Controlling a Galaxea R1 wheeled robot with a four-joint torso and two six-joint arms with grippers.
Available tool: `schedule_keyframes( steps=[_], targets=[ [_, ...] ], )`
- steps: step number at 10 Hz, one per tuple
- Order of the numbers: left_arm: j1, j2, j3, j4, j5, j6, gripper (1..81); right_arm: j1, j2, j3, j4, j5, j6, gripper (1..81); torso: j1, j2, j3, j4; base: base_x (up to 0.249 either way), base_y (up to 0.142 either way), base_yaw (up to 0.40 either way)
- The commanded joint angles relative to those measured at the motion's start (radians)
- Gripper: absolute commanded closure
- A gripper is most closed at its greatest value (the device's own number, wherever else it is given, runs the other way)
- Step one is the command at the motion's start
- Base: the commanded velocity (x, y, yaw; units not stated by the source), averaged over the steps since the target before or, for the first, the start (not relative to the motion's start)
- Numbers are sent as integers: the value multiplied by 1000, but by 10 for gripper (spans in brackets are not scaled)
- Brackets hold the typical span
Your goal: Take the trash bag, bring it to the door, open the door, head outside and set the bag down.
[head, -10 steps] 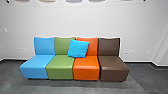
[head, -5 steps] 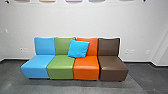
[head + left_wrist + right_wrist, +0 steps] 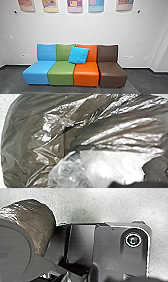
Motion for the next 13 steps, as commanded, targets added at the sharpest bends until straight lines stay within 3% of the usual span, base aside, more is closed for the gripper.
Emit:
schedule_keyframes(
  steps=[1,4,6,9,10,13],
  targets=[
    [-39,4,-3,1,84,34,811,47,-14,-8,-10,-36,-14,10,-61,95,-3,0,0,0,0],
    [3,26,-5,5,60,54,811,7,38,-86,-13,11,-17,10,-121,185,24,0,0,0,0],
    [35,36,-5,4,40,85,811,-28,78,-150,-15,67,-21,10,-172,263,25,0,0,0,0],
    [63,36,-5,5,18,102,811,-57,130,-215,-18,70,-25,10,-240,367,25,0,0,0,0],
    [69,36,-5,5,18,102,811,-64,138,-226,-16,71,-34,10,-263,403,63,0,0,0,0],
    [81,41,-5,5,11,103,811,-79,208,-322,-16,74,-51,10,-336,516,111,0,0,0,0]
  ],
)
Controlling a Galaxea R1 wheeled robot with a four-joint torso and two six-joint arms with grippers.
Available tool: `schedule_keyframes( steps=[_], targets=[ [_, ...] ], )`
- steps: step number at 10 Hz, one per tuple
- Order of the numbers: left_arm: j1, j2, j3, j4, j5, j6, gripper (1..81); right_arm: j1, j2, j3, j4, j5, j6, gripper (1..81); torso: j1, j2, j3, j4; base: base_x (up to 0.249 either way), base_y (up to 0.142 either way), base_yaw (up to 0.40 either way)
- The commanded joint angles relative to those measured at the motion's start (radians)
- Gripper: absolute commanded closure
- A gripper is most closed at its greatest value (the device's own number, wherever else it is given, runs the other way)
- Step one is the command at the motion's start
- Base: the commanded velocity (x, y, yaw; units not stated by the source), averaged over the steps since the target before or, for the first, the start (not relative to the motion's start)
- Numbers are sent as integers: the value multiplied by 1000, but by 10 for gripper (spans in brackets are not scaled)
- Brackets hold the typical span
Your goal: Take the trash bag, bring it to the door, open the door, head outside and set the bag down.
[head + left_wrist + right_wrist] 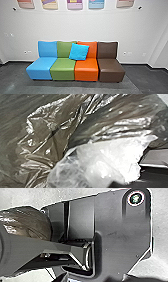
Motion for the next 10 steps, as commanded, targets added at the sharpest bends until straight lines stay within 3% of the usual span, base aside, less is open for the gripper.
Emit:
schedule_keyframes(
  steps=[1,3,4,10],
  targets=[
    [-35,-5,4,-2,95,8,811,27,40,-68,-5,-49,-20,10,-61,94,51,0,0,0,0],
    [-32,-1,3,-1,73,17,811,18,65,-101,-5,-40,-29,10,-107,164,80,0,0,0,0],
    [-30,1,3,-3,73,28,811,15,78,-114,-5,-39,-31,10,-132,204,45,0,0,0,0],
    [-21,10,3,-2,53,37,811,0,169,-234,-7,-39,-43,10,-256,393,54,0,0,0,0]
  ],
)
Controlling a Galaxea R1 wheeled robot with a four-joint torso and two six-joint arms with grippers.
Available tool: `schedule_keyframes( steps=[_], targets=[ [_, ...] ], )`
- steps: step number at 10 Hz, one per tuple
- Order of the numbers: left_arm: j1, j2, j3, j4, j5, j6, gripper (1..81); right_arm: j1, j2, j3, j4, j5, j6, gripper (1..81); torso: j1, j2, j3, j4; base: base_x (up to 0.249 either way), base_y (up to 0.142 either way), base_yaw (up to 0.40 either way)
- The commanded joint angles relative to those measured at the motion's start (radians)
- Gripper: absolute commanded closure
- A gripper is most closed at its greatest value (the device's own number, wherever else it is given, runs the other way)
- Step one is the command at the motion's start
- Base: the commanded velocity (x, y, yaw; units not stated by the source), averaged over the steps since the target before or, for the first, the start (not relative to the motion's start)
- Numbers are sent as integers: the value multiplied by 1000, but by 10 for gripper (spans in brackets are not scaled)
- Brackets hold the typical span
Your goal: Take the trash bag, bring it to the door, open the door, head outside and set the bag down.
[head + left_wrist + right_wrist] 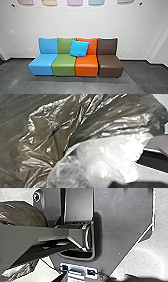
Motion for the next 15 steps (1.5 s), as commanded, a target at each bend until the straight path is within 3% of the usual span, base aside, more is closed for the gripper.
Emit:
schedule_keyframes(
  steps=[1,2,4,5,9,10,15],
  targets=[
    [-36,-6,5,-2,96,13,811,25,13,-10,-6,-58,-11,10,-60,92,0,0,0,0,0],
    [-36,-7,5,-2,96,16,811,25,13,-12,-4,-58,-15,10,-17,29,0,0,0,0,0],
    [-36,-4,3,-4,94,26,811,19,16,-13,-6,-58,-15,10,-52,76,0,0,0,0,0],
    [-36,2,0,-6,92,24,811,17,16,-15,-6,-58,-17,10,-58,84,59,0,0,0,0],
    [-37,60,-100,-4,60,26,811,13,37,-46,-4,-58,-21,10,-64,91,151,0,0,0,0],
    [-36,69,-113,-2,60,27,811,11,48,-62,-4,-58,-21,10,-65,91,117,0,0,0,0],
    [-36,71,-127,-2,57,27,811,0,145,-207,-8,-58,-21,10,-67,91,133,0,0,0,0]
  ],
)
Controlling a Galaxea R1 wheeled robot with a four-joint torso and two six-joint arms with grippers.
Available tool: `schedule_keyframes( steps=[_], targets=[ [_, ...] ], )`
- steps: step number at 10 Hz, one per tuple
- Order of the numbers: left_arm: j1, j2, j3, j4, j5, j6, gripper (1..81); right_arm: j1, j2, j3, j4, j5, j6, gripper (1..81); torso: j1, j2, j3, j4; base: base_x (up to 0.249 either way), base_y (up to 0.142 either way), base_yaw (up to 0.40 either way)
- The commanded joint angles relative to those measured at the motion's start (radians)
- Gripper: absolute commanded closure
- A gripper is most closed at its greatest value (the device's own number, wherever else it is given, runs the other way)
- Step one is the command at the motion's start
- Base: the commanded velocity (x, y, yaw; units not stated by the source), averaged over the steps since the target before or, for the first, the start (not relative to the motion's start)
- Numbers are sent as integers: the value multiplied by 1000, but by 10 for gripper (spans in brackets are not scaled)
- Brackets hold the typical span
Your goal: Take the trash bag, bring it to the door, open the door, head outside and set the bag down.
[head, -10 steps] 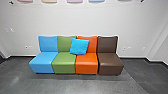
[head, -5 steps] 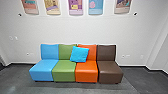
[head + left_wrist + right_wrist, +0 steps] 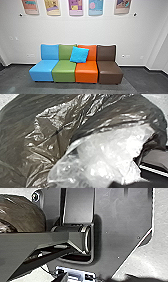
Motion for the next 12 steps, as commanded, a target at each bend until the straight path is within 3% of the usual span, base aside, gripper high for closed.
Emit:
schedule_keyframes(
  steps=[1,5,12],
  targets=[
    [-53,-4,-3,-2,79,8,811,31,64,-98,-6,-61,-3,10,0,0,0,0,0,0,0],
    [-53,-3,-15,-2,79,32,811,24,104,-168,-9,-61,-5,10,0,0,0,0,0,0,0],
    [-55,3,-15,11,84,37,811,24,104,-169,-18,-59,-5,10,0,0,0,0,0,0,-33]
  ],
)
